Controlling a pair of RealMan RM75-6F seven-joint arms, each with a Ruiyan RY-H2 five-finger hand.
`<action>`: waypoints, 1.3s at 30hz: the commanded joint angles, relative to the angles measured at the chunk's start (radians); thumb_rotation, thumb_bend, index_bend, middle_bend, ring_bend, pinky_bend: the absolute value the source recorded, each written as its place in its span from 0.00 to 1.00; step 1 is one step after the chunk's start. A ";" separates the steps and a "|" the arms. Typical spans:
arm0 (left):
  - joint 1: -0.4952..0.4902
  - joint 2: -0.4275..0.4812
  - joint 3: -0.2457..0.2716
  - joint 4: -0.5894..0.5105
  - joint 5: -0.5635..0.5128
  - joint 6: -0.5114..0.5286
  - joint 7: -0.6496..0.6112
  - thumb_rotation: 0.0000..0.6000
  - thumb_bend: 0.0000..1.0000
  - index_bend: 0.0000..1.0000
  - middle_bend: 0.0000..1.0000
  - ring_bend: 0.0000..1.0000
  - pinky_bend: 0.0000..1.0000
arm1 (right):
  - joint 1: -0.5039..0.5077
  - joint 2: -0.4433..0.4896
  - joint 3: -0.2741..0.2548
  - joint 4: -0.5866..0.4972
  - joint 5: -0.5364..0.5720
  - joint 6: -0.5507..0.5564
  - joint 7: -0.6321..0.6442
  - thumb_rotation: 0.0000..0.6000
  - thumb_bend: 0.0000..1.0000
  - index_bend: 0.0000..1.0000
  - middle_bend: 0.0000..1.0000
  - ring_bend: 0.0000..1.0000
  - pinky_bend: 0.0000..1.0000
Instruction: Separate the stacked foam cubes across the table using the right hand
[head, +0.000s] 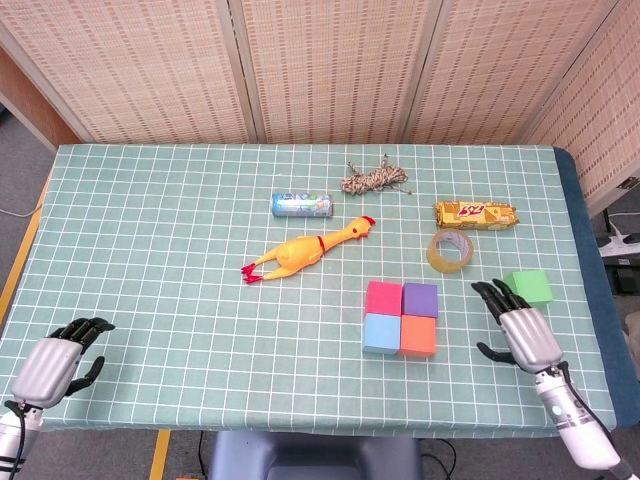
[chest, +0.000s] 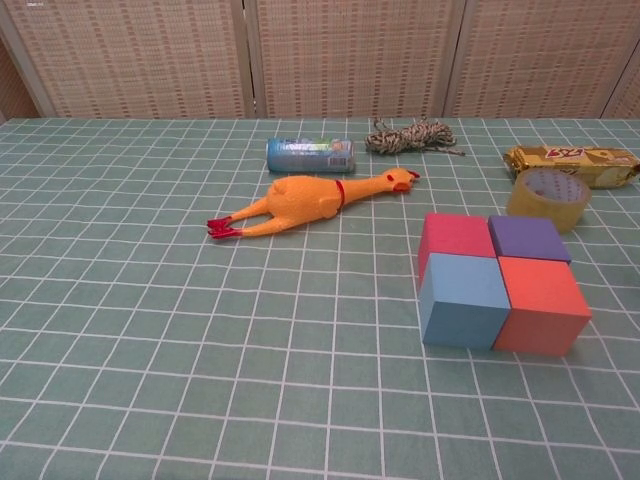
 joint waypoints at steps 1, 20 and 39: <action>0.000 0.001 0.000 0.000 0.000 0.001 -0.002 1.00 0.47 0.27 0.25 0.23 0.44 | 0.027 -0.028 0.003 0.026 0.018 -0.046 -0.042 1.00 0.12 0.19 0.19 0.11 0.27; -0.001 0.002 0.000 0.003 0.000 0.001 -0.010 1.00 0.47 0.27 0.25 0.23 0.44 | 0.126 -0.143 -0.019 0.137 -0.010 -0.187 0.110 1.00 0.12 0.19 0.24 0.12 0.20; -0.001 0.002 0.000 0.005 0.002 0.003 -0.009 1.00 0.47 0.27 0.25 0.23 0.44 | 0.171 -0.219 -0.059 0.281 -0.091 -0.156 0.314 1.00 0.12 0.13 0.18 0.06 0.15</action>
